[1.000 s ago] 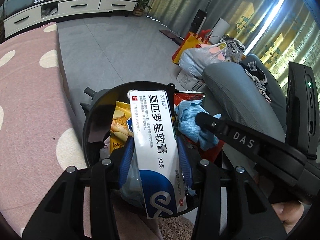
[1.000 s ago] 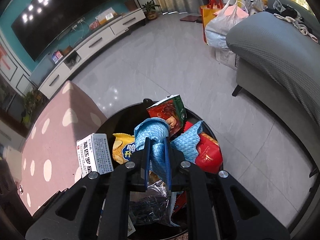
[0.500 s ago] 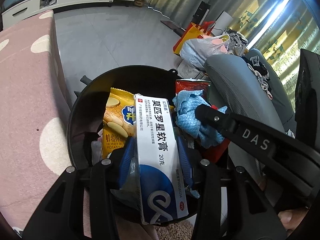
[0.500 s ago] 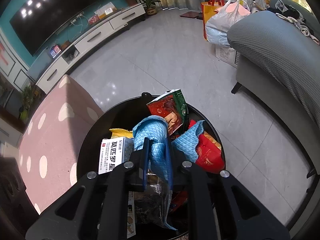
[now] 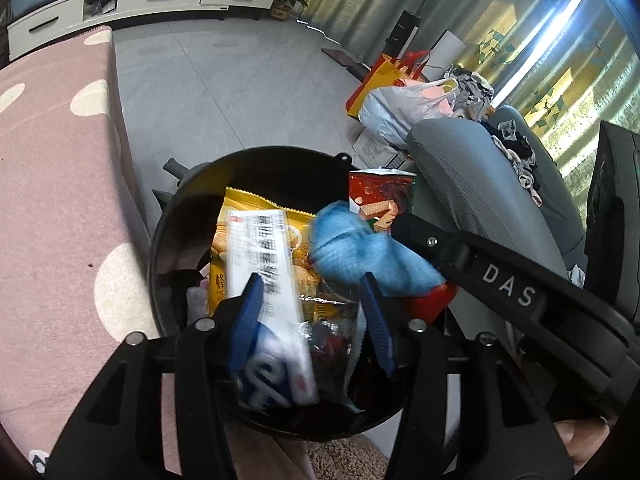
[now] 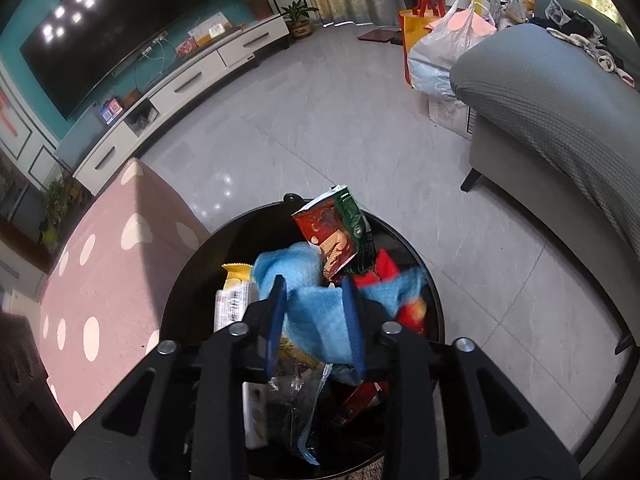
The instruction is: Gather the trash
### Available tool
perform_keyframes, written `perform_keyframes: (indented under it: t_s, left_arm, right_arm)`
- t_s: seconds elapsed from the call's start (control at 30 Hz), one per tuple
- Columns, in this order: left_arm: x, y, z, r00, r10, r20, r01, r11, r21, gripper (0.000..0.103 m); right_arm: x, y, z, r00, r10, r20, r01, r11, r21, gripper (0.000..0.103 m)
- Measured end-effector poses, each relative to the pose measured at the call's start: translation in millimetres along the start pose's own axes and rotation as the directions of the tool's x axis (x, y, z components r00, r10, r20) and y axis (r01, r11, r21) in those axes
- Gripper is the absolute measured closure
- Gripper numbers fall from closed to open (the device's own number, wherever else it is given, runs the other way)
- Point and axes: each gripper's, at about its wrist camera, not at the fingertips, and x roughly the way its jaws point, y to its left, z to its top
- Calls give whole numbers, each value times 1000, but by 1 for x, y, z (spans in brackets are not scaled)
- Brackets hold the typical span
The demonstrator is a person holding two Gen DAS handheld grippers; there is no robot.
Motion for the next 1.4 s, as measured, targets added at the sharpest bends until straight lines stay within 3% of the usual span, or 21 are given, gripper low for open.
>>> perform_keyframes:
  t_s: [0.3,0.43,0.57,0.77,1.17,1.4]
  left_arm:
    - [-35,-4,3,996,55,75,-57,998,29,10]
    - [-52,0,3,992,80,100,-81,997,14,5]
    - [-72,0,1,983,105,150,-111,993,32,3]
    - [-97,-3,-3,957,193,217,-210,976,58,3]
    - [-122,-2,-15,944,244,223,-261,964,48,3]
    - [-125,-5,-18,947,233,220,-253,965,68,3]
  right_arm:
    - [-24,3,1,997,19,70,-19,1000,3,40]
    - [-41,7,0,994,14,109,-13,1000,-18,19]
    - [-57,11,-2,988,-1,155,6,999,-37,10]
    - [-78,9,-4,976,-15,218,23,999,-33,3]
    - [-92,6,-7,965,-54,255,68,997,-46,3]
    - [-93,10,-9,964,-57,259,75,995,-59,3]
